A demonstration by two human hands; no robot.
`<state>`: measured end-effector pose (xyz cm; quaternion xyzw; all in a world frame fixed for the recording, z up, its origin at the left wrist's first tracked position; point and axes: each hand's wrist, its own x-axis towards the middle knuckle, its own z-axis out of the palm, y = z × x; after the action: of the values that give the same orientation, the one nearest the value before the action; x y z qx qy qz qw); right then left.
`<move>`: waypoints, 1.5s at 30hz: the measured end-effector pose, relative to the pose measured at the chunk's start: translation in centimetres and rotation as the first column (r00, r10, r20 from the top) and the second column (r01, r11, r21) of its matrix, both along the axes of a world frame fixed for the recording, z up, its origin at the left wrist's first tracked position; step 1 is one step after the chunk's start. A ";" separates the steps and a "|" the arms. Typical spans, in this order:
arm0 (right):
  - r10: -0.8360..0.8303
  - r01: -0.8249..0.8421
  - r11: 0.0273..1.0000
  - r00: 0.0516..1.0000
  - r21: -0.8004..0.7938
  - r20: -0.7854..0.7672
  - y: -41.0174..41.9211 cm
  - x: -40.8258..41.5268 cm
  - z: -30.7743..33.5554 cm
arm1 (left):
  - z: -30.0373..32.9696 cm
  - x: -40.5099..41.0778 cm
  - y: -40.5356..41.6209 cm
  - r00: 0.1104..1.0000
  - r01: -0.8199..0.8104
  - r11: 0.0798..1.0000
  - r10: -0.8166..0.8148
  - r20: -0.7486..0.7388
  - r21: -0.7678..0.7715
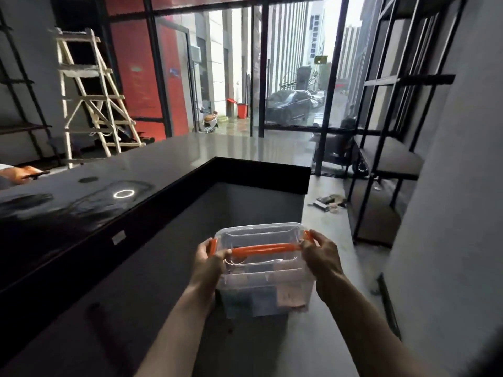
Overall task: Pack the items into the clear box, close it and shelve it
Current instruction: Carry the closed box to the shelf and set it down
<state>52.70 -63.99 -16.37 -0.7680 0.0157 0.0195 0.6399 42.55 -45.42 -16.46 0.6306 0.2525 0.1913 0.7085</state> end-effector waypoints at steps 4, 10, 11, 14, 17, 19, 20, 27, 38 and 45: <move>-0.074 0.074 0.997 0.996 -0.009 -0.046 -5.0 0.3 -1.5 | -1.7 1.7 -4.1 0.997 0.055 0.998 -0.056 -0.048 -0.031; -0.192 0.192 0.981 0.978 -0.006 -0.082 -9.0 1.5 -3.1 | -3.1 5.9 -7.3 0.987 0.148 0.989 -0.147 -0.066 0.015; -0.209 0.209 0.978 0.974 -0.010 -0.086 -9.5 2.2 -3.5 | -3.3 6.9 -7.7 0.985 0.159 0.987 -0.157 -0.067 0.025; -0.276 0.278 0.961 0.955 0.005 -0.112 -10.6 3.9 -4.1 | -4.2 10.1 -8.9 0.977 0.199 0.980 -0.197 -0.084 0.019; -0.342 0.349 0.937 0.930 0.030 -0.133 -11.6 6.9 -4.5 | -4.7 14.4 -9.6 0.965 0.250 0.968 -0.248 -0.087 0.012; -0.368 0.374 0.927 0.920 0.024 -0.133 -12.0 9.6 -4.8 | -5.2 17.9 -9.9 0.955 0.285 0.958 -0.284 -0.084 0.004; -0.383 0.389 0.921 0.915 0.029 -0.127 -12.1 10.9 -4.8 | -5.3 19.6 -9.9 0.952 0.297 0.955 -0.296 -0.083 0.001; -0.402 0.401 0.915 0.905 -0.033 -0.143 -10.6 25.1 -4.1 | -5.2 34.1 -8.5 0.929 0.357 0.931 -0.362 -0.071 -0.072; -0.484 0.483 0.875 0.866 -0.039 -0.127 -11.5 45.4 -2.0 | -2.8 56.2 -9.2 0.887 0.459 0.887 -0.461 -0.038 -0.048; -0.485 0.484 0.874 0.867 -0.035 -0.115 -16.4 58.6 -3.5 | -3.7 69.0 -14.3 0.886 0.460 0.886 -0.462 -0.041 -0.056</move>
<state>111.26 -80.38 -19.84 -0.7387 0.2464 -0.0954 0.6201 111.55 -59.70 -20.20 0.6613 0.1187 -0.0049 0.7406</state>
